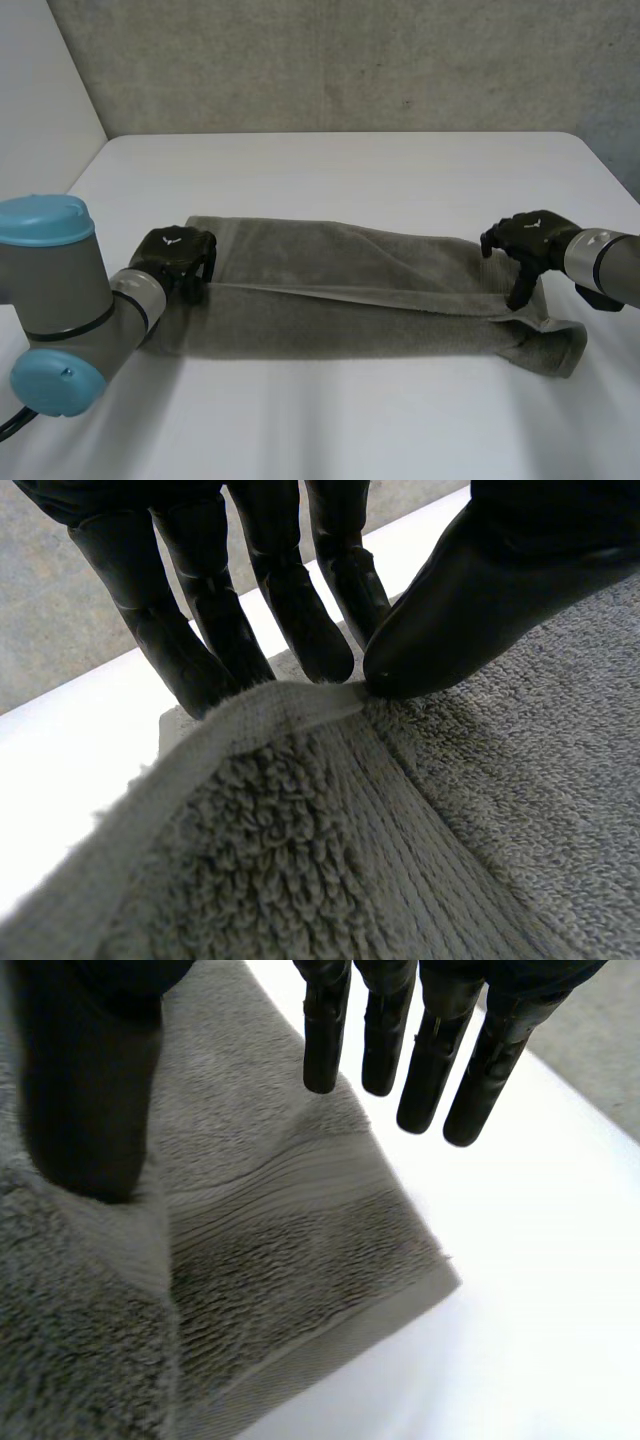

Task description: Fold the towel.

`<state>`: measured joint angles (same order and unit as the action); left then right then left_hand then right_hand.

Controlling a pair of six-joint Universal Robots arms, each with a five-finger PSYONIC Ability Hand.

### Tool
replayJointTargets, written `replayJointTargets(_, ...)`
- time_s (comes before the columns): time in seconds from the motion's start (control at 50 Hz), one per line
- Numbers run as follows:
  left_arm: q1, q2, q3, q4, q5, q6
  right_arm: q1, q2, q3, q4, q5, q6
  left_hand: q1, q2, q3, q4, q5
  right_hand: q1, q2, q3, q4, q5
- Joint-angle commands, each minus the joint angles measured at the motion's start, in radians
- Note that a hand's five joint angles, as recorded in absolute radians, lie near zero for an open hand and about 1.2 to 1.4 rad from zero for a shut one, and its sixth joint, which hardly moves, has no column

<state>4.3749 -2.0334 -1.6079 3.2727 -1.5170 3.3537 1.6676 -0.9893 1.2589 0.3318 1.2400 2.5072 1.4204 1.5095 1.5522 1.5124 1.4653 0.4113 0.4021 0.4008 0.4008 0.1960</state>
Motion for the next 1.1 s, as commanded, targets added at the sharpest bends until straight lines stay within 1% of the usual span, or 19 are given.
replayJointTargets(0.02,0.003,0.001,0.003,0.001,-0.003,-0.002,0.031,-0.175,0.099,-0.037,0.016,0.062,-0.024,-0.113,-0.156,-0.116,-0.244,-0.144,-0.135,-0.134,-0.134,-0.104)
replayJointTargets(0.06,0.005,0.002,0.002,0.001,-0.003,-0.004,0.041,-0.294,0.205,-0.069,0.013,0.071,-0.024,-0.113,-0.156,-0.116,-0.244,-0.153,-0.144,-0.143,-0.143,-0.112)
replayJointTargets(0.08,0.005,0.004,-0.001,0.001,-0.002,-0.005,0.041,-0.295,0.206,-0.069,0.013,0.071,-0.024,-0.113,-0.156,-0.116,-0.244,-0.153,-0.144,-0.143,-0.143,-0.112)
replayJointTargets(0.12,0.008,0.006,-0.004,0.001,0.000,-0.005,0.047,-0.392,0.313,-0.111,0.015,0.065,-0.024,-0.113,-0.156,-0.116,-0.244,-0.153,-0.144,-0.143,-0.143,-0.112)
replayJointTargets(0.14,0.008,0.009,-0.009,0.002,0.000,-0.005,0.047,-0.393,0.313,-0.111,0.015,0.065,-0.024,-0.113,-0.156,-0.116,-0.244,-0.153,-0.144,-0.143,-0.143,-0.112)
replayJointTargets(0.16,0.009,0.010,-0.010,0.002,0.000,-0.005,0.053,-0.434,0.364,-0.131,0.016,0.062,-0.024,-0.113,-0.156,-0.116,-0.244,-0.150,-0.141,-0.140,-0.140,-0.109)
replayJointTargets(0.18,0.009,0.010,-0.010,0.002,0.000,-0.005,0.054,-0.434,0.364,-0.131,0.016,0.062,-0.024,-0.113,-0.156,-0.116,-0.244,-0.150,-0.141,-0.140,-0.140,-0.109)
replayJointTargets(0.22,0.009,0.012,-0.015,0.005,0.000,-0.005,0.061,-0.472,0.434,-0.167,0.029,0.061,-0.024,-0.113,-0.156,-0.116,-0.244,-0.150,-0.141,-0.140,-0.140,-0.109)
replayJointTargets(0.34,0.008,0.013,-0.023,0.007,0.000,-0.004,0.057,-0.465,0.487,-0.208,0.029,0.038,-0.024,-0.113,-0.156,-0.116,-0.244,-0.150,-0.141,-0.140,-0.140,-0.109)
replayJointTargets(0.44,0.009,0.013,-0.030,0.008,0.001,-0.004,0.047,-0.396,0.507,-0.224,0.045,0.009,-0.024,-0.113,-0.156,-0.116,-0.244,-0.141,-0.132,-0.131,-0.131,-0.101)
replayJointTargets(0.56,0.009,0.012,-0.033,0.008,0.000,-0.004,0.054,-0.407,0.548,-0.226,0.050,0.007,-0.024,-0.113,-0.156,-0.116,-0.244,-0.141,-0.132,-0.131,-0.131,-0.101)
replayJointTargets(0.62,0.009,0.010,-0.038,0.012,0.001,-0.004,0.061,-0.454,0.576,-0.224,0.050,0.007,-0.024,-0.113,-0.156,-0.116,-0.244,-0.141,-0.132,-0.131,-0.131,-0.101)
replayJointTargets(0.66,0.009,0.007,-0.036,0.013,0.001,-0.004,0.066,-0.514,0.621,-0.226,0.039,0.004,-0.024,-0.113,-0.156,-0.116,-0.244,-0.141,-0.132,-0.131,-0.131,-0.101)
replayJointTargets(0.72,0.009,0.002,-0.032,0.013,0.001,-0.004,0.070,-0.545,0.648,-0.232,0.032,0.001,-0.024,-0.113,-0.156,-0.116,-0.244,-0.133,-0.123,-0.122,-0.122,-0.092)
replayJointTargets(0.76,0.009,-0.001,-0.032,0.013,0.001,-0.004,0.086,-0.607,0.706,-0.238,0.016,-0.033,-0.024,-0.113,-0.156,-0.116,-0.244,-0.121,-0.112,-0.110,-0.110,-0.080)
replayJointTargets(0.86,0.009,-0.001,-0.033,0.013,0.001,-0.004,0.087,-0.637,0.780,-0.261,0.007,-0.111,-0.024,-0.113,-0.156,-0.116,-0.244,-0.109,-0.100,-0.099,-0.099,-0.068)
replayJointTargets(1.0,0.009,-0.001,-0.036,0.013,0.001,-0.004,0.073,-0.600,0.807,-0.313,0.018,-0.116,-0.024,-0.113,-0.156,-0.116,-0.244,-0.109,-0.100,-0.099,-0.099,-0.068)
replayJointTargets(1.04,0.009,-0.001,-0.036,0.013,0.001,-0.004,0.058,-0.528,0.800,-0.362,0.025,-0.117,-0.024,-0.113,-0.156,-0.116,-0.244,-0.074,-0.065,-0.064,-0.064,-0.033)
replayJointTargets(1.1,0.009,0.001,-0.038,0.013,0.001,-0.004,0.049,-0.503,0.792,-0.384,0.030,-0.119,-0.024,-0.113,-0.156,-0.116,-0.244,-0.036,-0.026,-0.025,-0.025,0.005)
